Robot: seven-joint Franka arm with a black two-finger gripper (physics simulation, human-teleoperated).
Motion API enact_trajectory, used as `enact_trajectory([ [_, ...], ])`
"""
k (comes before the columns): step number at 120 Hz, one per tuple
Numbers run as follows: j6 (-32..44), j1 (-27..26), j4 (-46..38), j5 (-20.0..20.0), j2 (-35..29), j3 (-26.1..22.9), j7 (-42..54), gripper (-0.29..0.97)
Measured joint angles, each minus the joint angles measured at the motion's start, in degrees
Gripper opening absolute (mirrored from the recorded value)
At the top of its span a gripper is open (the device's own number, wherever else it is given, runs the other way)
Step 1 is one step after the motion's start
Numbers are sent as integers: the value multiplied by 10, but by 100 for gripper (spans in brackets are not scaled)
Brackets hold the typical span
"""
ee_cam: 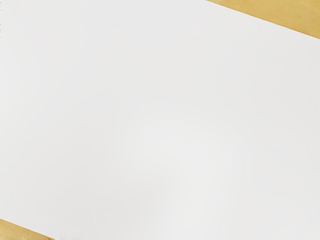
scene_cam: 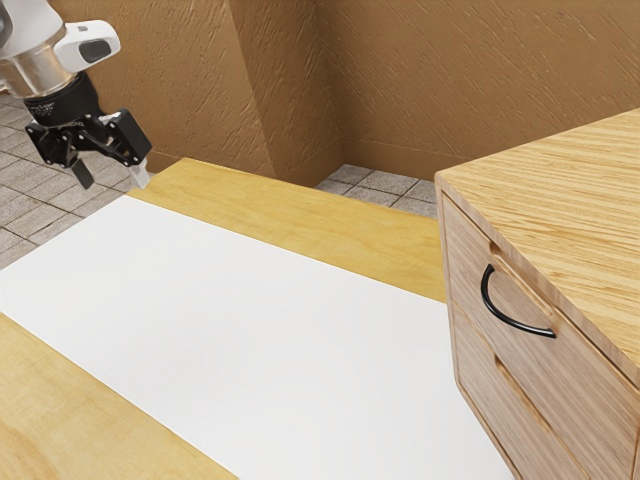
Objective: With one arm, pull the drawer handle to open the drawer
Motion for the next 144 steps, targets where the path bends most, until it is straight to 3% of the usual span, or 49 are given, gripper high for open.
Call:
enact_trajectory([
  [16,-1,-2,2,3,2,-1,-9,68],
  [27,-2,-5,78,8,6,-32,-18,68],
  [40,-3,-7,99,8,4,-49,-27,68],
  [86,-2,-6,60,-30,2,-40,-45,68],
  [96,-2,-7,33,-30,34,-44,-48,68],
  [109,-3,-9,-73,-34,70,-106,-52,68],
  [129,-3,-12,-104,-46,69,-214,-68,68],
  [144,2,30,-114,-52,60,-242,-84,68],
])
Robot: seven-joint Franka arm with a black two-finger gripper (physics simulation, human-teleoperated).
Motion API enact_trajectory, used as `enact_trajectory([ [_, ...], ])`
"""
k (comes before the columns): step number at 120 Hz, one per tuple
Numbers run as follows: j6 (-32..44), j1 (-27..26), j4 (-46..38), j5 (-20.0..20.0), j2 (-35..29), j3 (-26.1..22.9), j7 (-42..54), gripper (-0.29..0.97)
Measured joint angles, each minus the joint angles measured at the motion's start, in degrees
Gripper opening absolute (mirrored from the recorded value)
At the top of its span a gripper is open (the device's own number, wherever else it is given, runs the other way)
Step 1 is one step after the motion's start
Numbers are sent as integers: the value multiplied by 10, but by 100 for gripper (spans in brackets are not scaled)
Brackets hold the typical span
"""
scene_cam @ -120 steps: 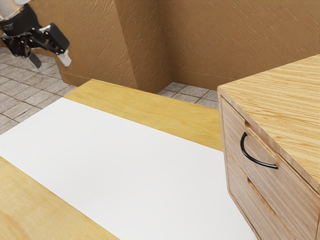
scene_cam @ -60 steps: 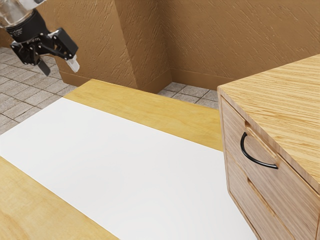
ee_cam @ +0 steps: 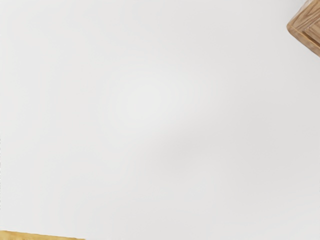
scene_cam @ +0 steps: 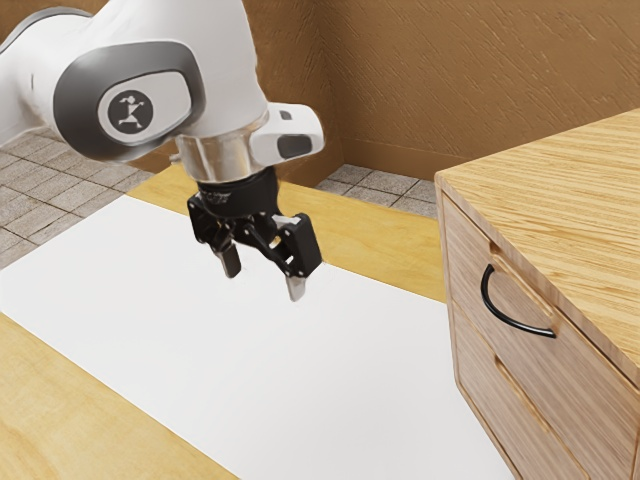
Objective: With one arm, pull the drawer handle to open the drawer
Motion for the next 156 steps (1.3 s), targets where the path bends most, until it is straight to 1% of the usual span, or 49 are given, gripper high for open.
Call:
enact_trajectory([
  [8,0,7,1,-4,-2,0,-7,68],
  [16,-4,25,5,-8,1,-8,-13,68],
  [24,-9,88,15,-21,9,-60,-17,68],
  [30,-12,106,15,-27,10,-81,-19,68],
  [34,-14,101,15,-28,10,-79,-20,68],
  [37,-16,78,17,-28,10,-60,-21,68],
  [40,-17,43,20,-28,11,-30,-23,68],
  [47,-20,-68,28,-25,12,68,-25,68],
  [52,-22,-161,41,-21,12,149,-28,68],
  [56,-23,-213,54,-18,15,194,-30,68],
  [63,-24,-260,71,-15,22,229,-33,68],
  [66,-25,-262,73,-16,27,233,-34,68],
  [68,-25,-253,74,-16,31,229,-35,68],
  [70,-25,-236,75,-17,35,219,-35,68],
  [72,-25,-206,74,-18,37,194,-36,68],
  [80,-26,-39,65,-22,44,44,-38,68],
  [91,-27,210,52,-25,46,-191,-39,68],
  [98,-27,345,46,-30,46,-320,-38,68],
  [101,-28,392,45,-33,45,-364,-37,68],
  [107,-28,467,42,-39,45,-434,-36,68],
  [115,-28,544,38,-44,44,-507,-34,68],
  [119,-29,573,37,-46,43,-535,-33,68],
  [123,-29,591,36,-48,43,-553,-32,68],
  [136,-29,600,35,-50,45,-571,-28,68],
  [146,-29,571,34,-50,43,-572,-25,68],
  [156,-29,504,16,-46,36,-570,-27,68],
])
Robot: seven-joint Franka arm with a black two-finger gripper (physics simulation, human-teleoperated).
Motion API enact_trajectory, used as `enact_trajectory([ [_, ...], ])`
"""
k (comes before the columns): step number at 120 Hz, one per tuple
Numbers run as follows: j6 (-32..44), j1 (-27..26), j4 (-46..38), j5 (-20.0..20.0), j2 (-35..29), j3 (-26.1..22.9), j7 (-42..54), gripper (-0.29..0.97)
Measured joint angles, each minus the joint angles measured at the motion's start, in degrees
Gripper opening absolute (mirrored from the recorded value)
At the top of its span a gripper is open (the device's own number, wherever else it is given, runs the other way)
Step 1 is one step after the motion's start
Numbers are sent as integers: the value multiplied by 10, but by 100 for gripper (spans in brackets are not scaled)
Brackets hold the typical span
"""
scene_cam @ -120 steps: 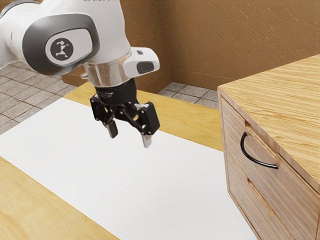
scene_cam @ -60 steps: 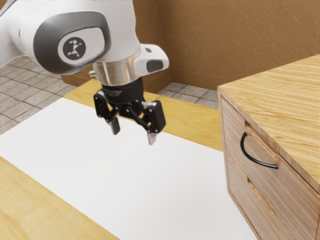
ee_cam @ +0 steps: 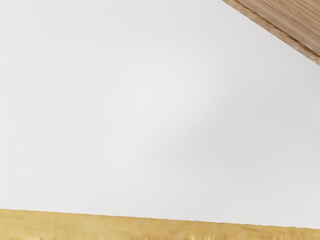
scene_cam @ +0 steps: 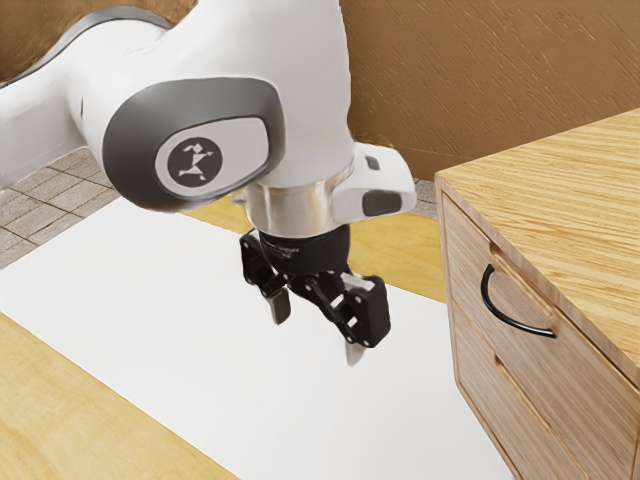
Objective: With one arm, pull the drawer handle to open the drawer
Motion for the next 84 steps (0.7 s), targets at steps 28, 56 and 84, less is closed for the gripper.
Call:
enact_trajectory([
  [28,7,-122,-57,6,-38,18,-28,68],
  [56,9,-132,-32,23,-24,23,5,68],
  [84,10,-130,-2,33,-11,27,45,68],
])
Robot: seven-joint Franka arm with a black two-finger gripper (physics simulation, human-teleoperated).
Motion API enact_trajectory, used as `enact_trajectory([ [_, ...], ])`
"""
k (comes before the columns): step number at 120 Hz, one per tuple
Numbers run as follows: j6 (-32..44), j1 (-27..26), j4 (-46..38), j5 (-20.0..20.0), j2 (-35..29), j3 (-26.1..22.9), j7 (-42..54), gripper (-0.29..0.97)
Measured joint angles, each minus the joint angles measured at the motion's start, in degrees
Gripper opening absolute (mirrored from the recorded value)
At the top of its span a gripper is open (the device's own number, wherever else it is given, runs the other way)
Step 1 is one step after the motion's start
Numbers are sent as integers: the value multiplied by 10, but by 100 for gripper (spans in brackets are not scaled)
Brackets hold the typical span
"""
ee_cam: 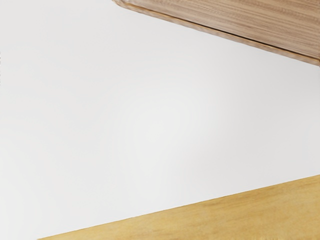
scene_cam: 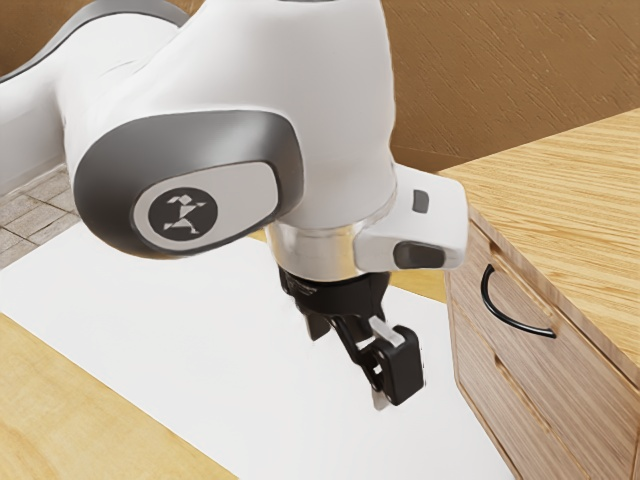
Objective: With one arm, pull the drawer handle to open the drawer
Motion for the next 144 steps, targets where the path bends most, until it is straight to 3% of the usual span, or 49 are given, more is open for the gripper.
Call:
enact_trajectory([
  [36,10,3,47,39,3,11,237,68],
  [60,21,-62,-18,9,-50,3,385,68],
  [77,30,-57,-63,-29,-90,5,509,68],
  [113,46,-52,-36,-55,-66,31,814,68],
  [144,64,-45,5,-70,-21,33,988,68],
])
